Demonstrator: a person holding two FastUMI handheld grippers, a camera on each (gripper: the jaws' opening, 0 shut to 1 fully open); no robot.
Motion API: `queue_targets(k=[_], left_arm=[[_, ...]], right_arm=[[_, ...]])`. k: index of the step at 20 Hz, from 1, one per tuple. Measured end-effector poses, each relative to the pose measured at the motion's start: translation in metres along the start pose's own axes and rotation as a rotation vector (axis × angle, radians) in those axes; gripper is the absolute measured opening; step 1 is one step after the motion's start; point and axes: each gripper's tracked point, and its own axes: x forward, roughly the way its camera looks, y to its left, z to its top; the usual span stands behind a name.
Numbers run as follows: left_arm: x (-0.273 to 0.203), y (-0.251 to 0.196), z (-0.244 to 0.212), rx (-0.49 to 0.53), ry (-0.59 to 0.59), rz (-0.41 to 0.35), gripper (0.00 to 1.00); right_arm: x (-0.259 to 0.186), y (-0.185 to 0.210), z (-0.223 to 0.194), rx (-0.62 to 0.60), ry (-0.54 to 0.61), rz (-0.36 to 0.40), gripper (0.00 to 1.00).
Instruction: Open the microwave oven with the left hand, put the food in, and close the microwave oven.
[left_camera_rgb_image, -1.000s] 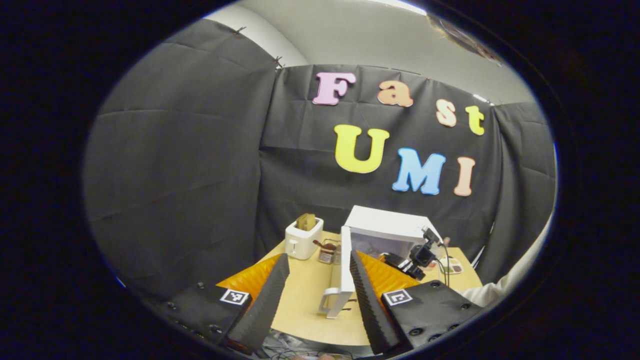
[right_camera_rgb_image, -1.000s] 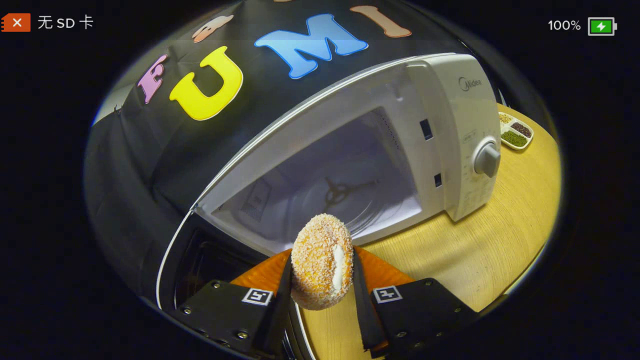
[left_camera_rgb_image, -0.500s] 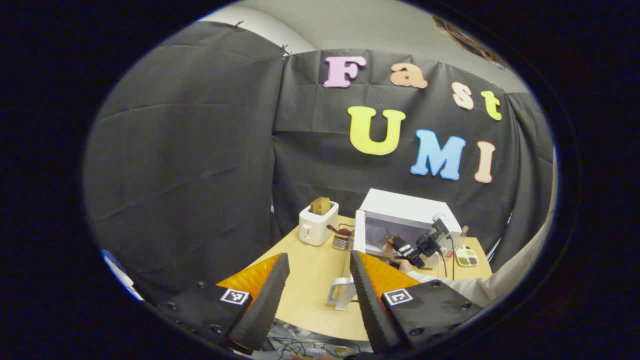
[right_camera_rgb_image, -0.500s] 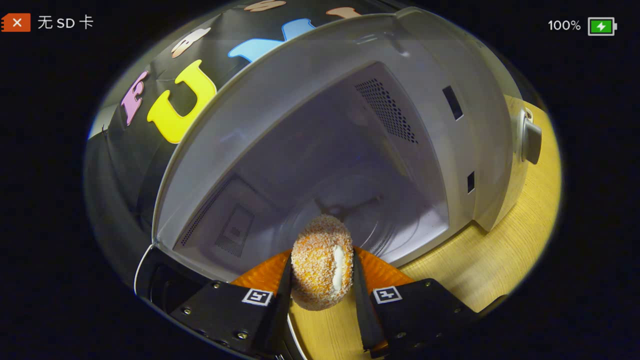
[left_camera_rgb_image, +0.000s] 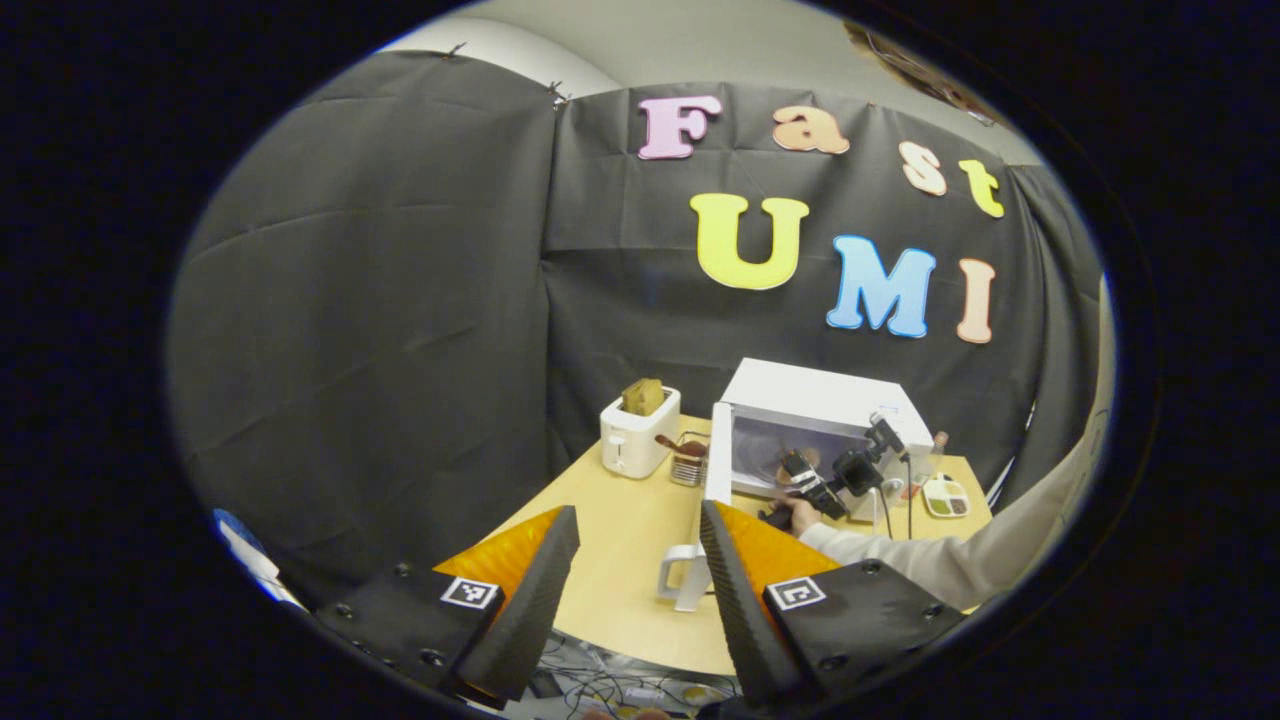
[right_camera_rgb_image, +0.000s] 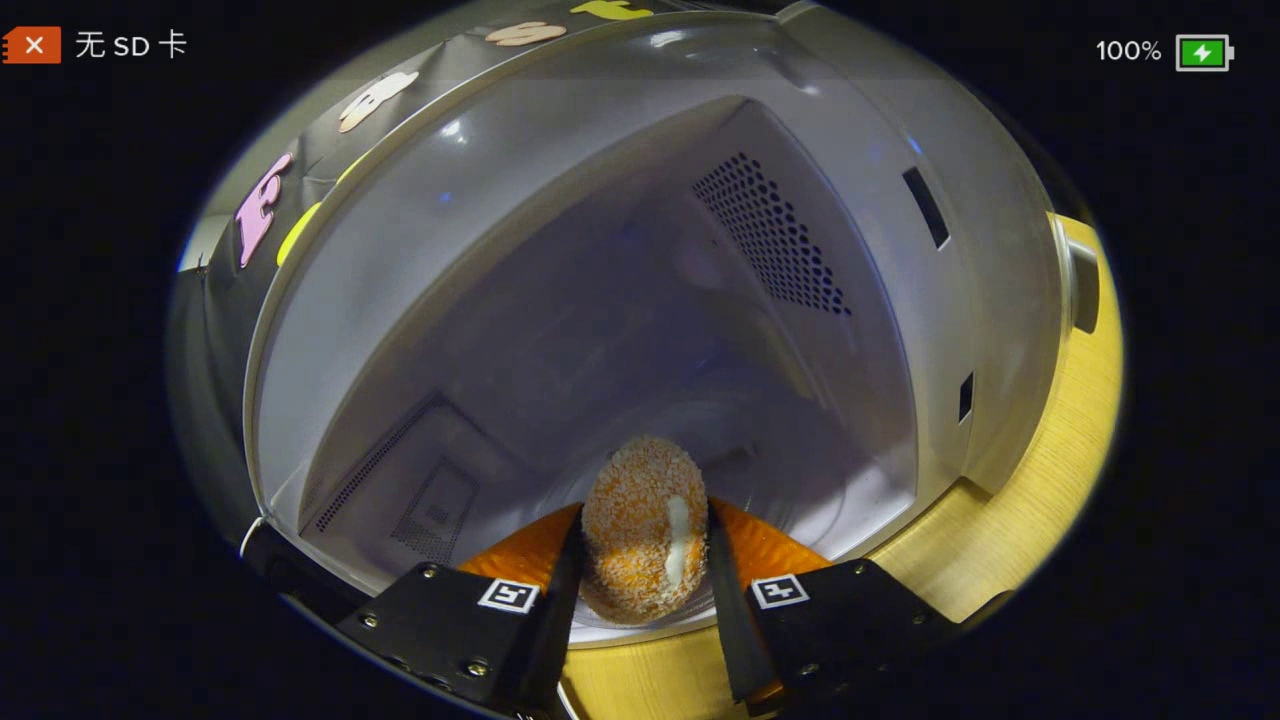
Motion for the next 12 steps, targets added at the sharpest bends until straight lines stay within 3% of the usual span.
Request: queue_targets(k=[6, 11, 12], left_arm=[[0.002, -0.001, -0.002, 0.005, 0.0, 0.011, 0.77], [-0.001, -0.004, -0.004, -0.007, -0.006, 0.007, 0.82], [-0.003, -0.003, -0.002, -0.007, -0.011, 0.01, 0.82]], right_arm=[[0.005, 0.001, -0.003, 0.009, -0.002, -0.008, 0.73], [-0.003, 0.002, 0.0, -0.025, 0.028, -0.008, 0.93], [-0.007, 0.002, -0.001, -0.027, 0.041, -0.005, 0.93]])
